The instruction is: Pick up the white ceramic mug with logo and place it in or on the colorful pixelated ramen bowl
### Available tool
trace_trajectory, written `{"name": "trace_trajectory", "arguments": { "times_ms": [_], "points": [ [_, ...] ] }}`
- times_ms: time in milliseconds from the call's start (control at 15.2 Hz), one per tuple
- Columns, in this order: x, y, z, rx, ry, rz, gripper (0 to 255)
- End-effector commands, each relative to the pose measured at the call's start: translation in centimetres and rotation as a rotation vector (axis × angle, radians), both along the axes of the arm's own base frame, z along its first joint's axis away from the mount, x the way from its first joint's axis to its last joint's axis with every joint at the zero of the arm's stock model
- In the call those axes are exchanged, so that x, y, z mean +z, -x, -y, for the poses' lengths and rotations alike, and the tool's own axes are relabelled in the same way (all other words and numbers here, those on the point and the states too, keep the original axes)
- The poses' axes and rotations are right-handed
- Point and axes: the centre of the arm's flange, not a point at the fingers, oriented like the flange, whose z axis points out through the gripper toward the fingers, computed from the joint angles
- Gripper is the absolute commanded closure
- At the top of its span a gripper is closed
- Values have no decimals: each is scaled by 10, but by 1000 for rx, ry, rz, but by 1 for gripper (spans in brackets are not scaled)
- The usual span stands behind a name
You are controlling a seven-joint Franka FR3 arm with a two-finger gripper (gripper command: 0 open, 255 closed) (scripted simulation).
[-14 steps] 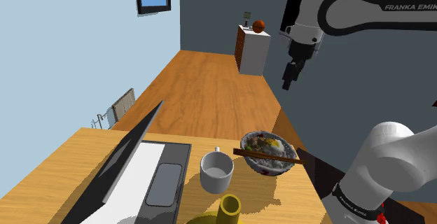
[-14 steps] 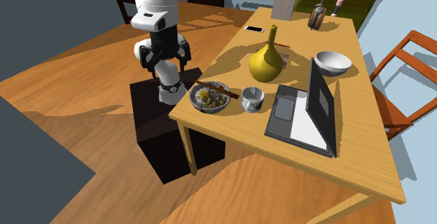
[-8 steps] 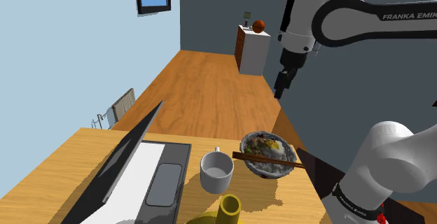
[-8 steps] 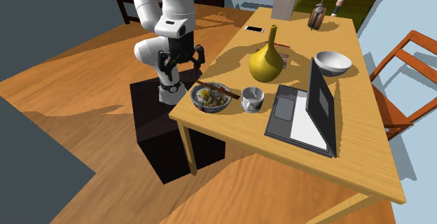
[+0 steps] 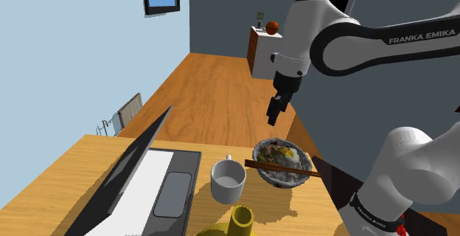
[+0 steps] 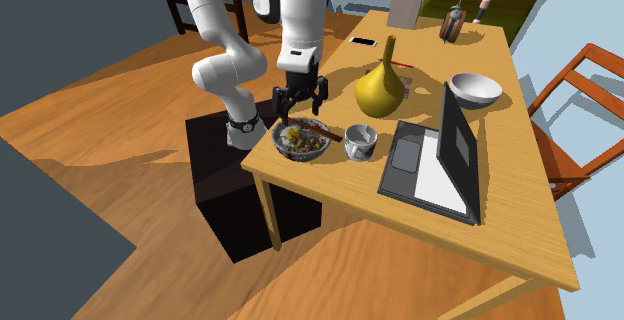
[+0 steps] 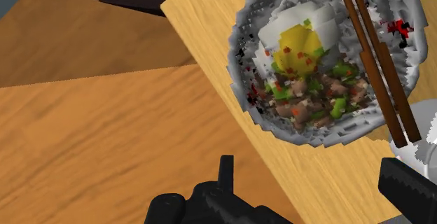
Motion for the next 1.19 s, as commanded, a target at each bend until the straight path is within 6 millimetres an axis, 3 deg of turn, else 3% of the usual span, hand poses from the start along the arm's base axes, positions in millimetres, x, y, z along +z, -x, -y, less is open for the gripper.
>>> {"name": "trace_trajectory", "arguments": {
  "times_ms": [0, 1122],
  "points": [
    [-10, -1, -22, 11, -5, 1, 0],
    [-102, -3, -220, 106, -42, 1, 0]
  ]
}}
